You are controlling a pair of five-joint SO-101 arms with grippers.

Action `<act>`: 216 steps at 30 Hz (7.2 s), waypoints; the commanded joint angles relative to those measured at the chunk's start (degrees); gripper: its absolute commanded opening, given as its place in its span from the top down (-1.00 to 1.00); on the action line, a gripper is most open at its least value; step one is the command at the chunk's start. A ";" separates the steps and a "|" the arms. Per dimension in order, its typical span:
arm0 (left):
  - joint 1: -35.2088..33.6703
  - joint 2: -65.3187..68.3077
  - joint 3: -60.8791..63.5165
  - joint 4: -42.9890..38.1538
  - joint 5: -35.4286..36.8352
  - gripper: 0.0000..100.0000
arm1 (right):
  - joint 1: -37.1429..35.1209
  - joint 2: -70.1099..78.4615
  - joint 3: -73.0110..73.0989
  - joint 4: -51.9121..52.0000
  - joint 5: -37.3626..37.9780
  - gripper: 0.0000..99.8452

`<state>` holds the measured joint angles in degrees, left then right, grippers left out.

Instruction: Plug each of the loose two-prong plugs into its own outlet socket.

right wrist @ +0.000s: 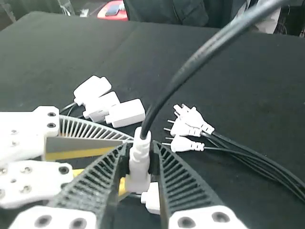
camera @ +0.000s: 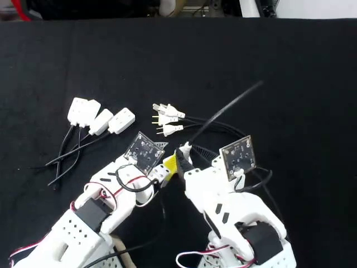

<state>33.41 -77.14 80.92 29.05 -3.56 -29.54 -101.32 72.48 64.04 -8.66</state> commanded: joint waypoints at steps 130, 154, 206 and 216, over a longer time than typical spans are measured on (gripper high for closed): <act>-26.95 -27.34 5.41 30.51 -17.85 0.75 | 66.90 64.57 -11.38 -22.68 59.43 0.97; -27.21 -27.34 4.97 30.59 -17.85 0.75 | 83.16 120.40 -53.05 -47.47 53.89 0.98; -27.30 -27.34 4.97 30.68 -17.85 0.75 | 76.48 131.12 -118.02 37.10 42.29 0.52; -35.91 -27.34 2.15 30.77 -14.77 0.75 | 63.82 105.63 -93.14 36.84 42.37 0.87</act>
<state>4.04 -104.13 87.16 60.44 -21.49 39.56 12.97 -29.32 98.95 33.98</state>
